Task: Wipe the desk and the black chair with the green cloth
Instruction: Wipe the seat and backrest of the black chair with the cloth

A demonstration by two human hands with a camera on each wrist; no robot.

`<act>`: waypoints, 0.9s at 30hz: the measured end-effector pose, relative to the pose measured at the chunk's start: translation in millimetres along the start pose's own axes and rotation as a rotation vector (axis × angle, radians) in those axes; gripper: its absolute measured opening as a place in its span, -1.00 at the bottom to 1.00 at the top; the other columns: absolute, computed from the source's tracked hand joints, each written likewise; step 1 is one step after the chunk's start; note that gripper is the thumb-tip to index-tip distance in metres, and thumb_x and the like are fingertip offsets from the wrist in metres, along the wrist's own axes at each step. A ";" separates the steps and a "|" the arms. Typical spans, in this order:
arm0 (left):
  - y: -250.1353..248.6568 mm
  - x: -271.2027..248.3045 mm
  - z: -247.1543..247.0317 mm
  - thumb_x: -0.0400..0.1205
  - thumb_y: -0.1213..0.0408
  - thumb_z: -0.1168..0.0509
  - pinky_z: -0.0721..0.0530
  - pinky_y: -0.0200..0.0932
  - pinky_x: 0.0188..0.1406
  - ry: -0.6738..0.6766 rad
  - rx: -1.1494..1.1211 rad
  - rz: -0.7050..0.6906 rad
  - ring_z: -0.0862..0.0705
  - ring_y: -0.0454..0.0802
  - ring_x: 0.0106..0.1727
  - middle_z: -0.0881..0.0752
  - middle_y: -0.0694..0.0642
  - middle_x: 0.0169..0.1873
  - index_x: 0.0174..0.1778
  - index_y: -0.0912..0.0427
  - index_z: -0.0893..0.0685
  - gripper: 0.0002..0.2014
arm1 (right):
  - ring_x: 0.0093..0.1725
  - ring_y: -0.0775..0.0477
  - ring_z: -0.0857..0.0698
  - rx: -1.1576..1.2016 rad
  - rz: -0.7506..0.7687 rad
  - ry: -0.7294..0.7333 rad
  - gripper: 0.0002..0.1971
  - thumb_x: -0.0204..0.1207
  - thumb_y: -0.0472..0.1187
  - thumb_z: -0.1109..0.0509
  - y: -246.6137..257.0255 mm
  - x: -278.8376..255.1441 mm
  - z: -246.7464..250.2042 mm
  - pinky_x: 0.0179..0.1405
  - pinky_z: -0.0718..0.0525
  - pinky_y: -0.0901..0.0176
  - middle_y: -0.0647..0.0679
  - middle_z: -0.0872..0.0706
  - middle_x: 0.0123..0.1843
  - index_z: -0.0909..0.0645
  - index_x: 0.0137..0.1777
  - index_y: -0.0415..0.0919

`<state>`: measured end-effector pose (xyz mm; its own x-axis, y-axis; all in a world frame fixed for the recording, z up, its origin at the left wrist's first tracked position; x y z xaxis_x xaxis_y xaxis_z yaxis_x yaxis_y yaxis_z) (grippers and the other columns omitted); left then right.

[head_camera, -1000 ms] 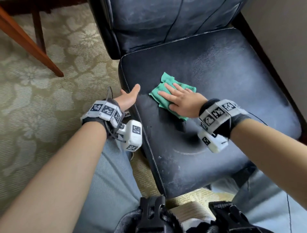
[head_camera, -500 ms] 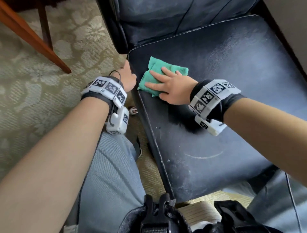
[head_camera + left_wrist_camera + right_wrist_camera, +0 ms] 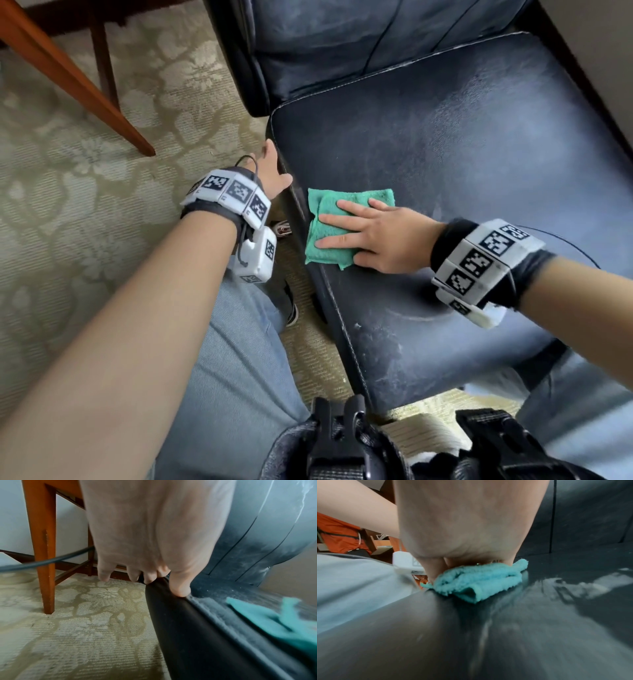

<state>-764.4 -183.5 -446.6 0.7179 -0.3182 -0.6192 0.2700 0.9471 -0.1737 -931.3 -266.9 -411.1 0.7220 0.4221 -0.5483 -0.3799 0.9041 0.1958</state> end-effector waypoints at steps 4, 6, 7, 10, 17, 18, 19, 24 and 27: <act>-1.6 -6.9 1.9 0.76 0.10 -0.05 -0.20 0.17 0.52 0.014 0.019 0.042 -0.04 0.31 0.64 0.06 0.35 0.64 0.65 0.18 0.29 -0.28 | 0.68 0.02 0.21 0.095 -0.013 -0.031 -0.44 0.68 -0.05 -0.10 -9.5 36.6 29.5 0.64 0.10 -0.21 0.21 0.16 0.69 -0.01 0.63 0.27; -6.4 -9.3 4.8 0.77 0.17 -0.02 -0.19 0.17 0.53 0.017 0.051 0.039 -0.08 0.31 0.63 0.06 0.30 0.65 0.65 0.21 0.30 -0.32 | 0.68 0.03 0.20 0.120 -0.010 -0.038 -0.44 0.67 -0.09 -0.12 -11.1 51.7 41.5 0.64 0.15 -0.20 0.19 0.12 0.70 -0.07 0.62 0.23; -7.7 -8.0 4.8 0.78 0.20 -0.01 -0.20 0.18 0.53 0.025 0.067 0.032 -0.11 0.32 0.62 0.06 0.29 0.66 0.65 0.21 0.30 -0.32 | 0.68 0.02 0.20 0.117 -0.013 -0.042 -0.45 0.67 -0.10 -0.12 -10.9 56.1 44.3 0.64 0.16 -0.19 0.18 0.11 0.70 -0.08 0.63 0.22; -5.7 -5.6 3.1 0.77 0.20 -0.04 -0.18 0.17 0.55 0.045 0.079 0.026 -0.06 0.30 0.64 0.01 0.26 0.66 0.64 0.20 0.31 -0.30 | 0.68 -0.01 0.21 0.065 0.019 -0.027 -0.44 0.67 -0.10 -0.12 0.0 49.0 37.7 0.63 0.16 -0.10 0.17 0.11 0.70 -0.09 0.62 0.23; -4.4 -7.0 4.9 0.75 0.04 -0.06 -0.26 0.26 0.49 0.033 0.076 0.038 -0.13 0.36 0.60 -0.19 0.34 0.60 0.65 0.20 0.28 -0.25 | 0.65 0.09 0.31 0.020 0.266 0.169 -0.47 0.70 -0.10 -0.06 43.9 -22.2 -20.9 0.62 0.32 0.09 0.27 0.14 0.68 -0.07 0.61 0.32; -5.5 -6.7 5.5 0.75 0.04 -0.07 -0.30 0.27 0.47 0.033 0.082 0.041 -0.18 0.38 0.58 -0.24 0.35 0.58 0.65 0.21 0.29 -0.25 | 0.65 0.12 0.31 0.043 0.266 0.167 -0.48 0.72 -0.11 -0.04 42.7 -27.6 -24.2 0.60 0.34 0.13 0.28 0.15 0.68 -0.05 0.61 0.33; -6.2 -6.6 6.1 0.74 0.04 -0.08 -0.32 0.28 0.45 0.033 0.085 0.045 -0.22 0.38 0.56 -0.27 0.35 0.56 0.65 0.21 0.29 -0.24 | 0.65 0.15 0.29 0.068 0.260 0.147 -0.49 0.73 -0.11 -0.03 39.5 -30.0 -24.5 0.59 0.35 0.15 0.29 0.15 0.67 -0.05 0.60 0.33; -6.1 -6.5 7.1 0.74 0.05 -0.09 -0.38 0.25 0.40 0.014 0.073 0.059 -0.33 0.36 0.51 -0.27 0.38 0.56 0.65 0.19 0.29 -0.24 | 0.66 0.13 0.21 0.043 0.127 0.071 -0.48 0.74 -0.07 0.00 6.9 -14.5 -10.2 0.65 0.21 0.08 0.23 0.21 0.68 0.05 0.62 0.31; -5.1 -3.3 5.5 0.74 0.06 -0.10 -0.39 0.27 0.37 0.027 0.053 0.069 -0.38 0.37 0.47 -0.30 0.42 0.54 0.65 0.16 0.31 -0.23 | 0.68 0.01 0.14 0.139 -0.071 -0.041 -0.47 0.73 -0.09 -0.02 -40.0 3.7 14.4 0.66 0.10 0.00 0.09 0.15 0.71 0.03 0.64 0.20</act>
<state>-764.6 -187.5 -439.4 0.7184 -0.2507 -0.6489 0.2550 0.9628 -0.0896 -905.1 -300.6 -409.2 0.7683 0.3570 -0.5312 -0.2457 0.9309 0.2703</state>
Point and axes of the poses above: each hand's wrist, its own x-axis towards the middle knuckle, its own z-axis out of the back of the hand, y = z × x, the point moved 10 cm from there along x, towards the middle knuckle
